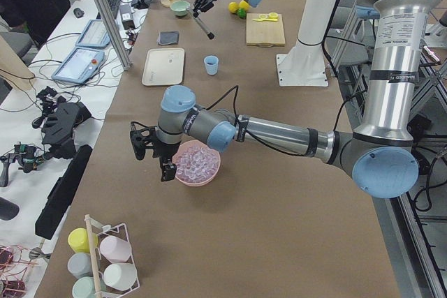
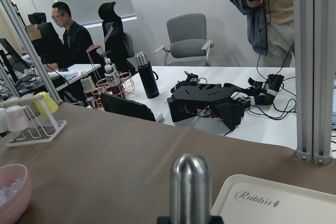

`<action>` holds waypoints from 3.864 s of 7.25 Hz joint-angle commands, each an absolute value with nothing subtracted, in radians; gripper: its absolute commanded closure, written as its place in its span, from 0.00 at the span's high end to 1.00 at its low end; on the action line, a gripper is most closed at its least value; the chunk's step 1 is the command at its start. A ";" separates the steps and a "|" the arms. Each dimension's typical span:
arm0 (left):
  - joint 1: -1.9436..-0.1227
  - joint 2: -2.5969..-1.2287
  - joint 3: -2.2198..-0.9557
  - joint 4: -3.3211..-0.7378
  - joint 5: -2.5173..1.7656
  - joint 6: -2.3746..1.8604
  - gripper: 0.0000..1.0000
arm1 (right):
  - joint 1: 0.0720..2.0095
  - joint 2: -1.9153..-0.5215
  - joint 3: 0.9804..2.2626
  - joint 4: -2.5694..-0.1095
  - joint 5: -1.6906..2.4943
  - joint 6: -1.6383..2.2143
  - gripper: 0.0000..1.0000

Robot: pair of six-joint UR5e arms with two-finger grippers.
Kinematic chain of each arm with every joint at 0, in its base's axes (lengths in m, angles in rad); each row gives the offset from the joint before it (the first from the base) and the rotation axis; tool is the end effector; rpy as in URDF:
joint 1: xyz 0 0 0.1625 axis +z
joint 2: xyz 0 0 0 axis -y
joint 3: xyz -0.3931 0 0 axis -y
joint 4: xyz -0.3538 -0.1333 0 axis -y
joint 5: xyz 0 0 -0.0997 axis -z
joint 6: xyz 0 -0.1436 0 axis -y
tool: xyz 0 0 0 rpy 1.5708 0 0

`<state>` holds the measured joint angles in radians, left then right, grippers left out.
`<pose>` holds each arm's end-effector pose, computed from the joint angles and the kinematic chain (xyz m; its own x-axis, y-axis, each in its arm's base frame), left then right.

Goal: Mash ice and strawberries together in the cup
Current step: 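Lift the muddler and lower its tip into the blue cup, then press the muddler up and down inside the blue cup with the right gripper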

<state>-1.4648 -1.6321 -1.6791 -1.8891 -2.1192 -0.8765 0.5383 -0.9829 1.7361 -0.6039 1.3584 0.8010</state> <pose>-0.0033 -0.5216 0.5566 0.5982 -0.4618 -0.6549 0.5725 0.8182 -0.0539 -0.4314 -0.4481 0.1281 0.3817 -0.5645 0.7319 -0.5773 0.4728 0.6657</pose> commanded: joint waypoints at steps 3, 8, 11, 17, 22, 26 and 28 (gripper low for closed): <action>-1.465 -1.628 -1.661 -1.888 -2.121 -0.880 0.98 | 0.477 -0.954 1.529 -0.254 1.250 0.795 0.00; -1.463 -1.644 -1.606 -1.891 -2.121 -0.881 0.98 | 0.473 -0.976 1.566 -0.167 1.049 0.563 0.00; -1.463 -1.654 -1.588 -1.893 -2.121 -0.879 0.98 | 0.396 -0.971 1.556 -0.169 0.959 0.513 0.00; -1.465 -1.648 -1.555 -1.921 -2.121 -0.879 0.98 | 0.328 -0.950 1.502 -0.173 0.888 0.482 0.00; -1.465 -1.644 -1.549 -1.922 -2.121 -0.879 0.98 | 0.298 -0.950 1.463 -0.173 0.884 0.482 0.00; -1.465 -1.644 -1.548 -1.922 -2.120 -0.877 0.98 | 0.284 -0.956 1.430 -0.175 0.884 0.483 0.00; -1.465 -1.637 -1.546 -1.942 -2.120 -0.879 0.98 | 0.282 -0.950 1.422 -0.176 0.884 0.483 0.00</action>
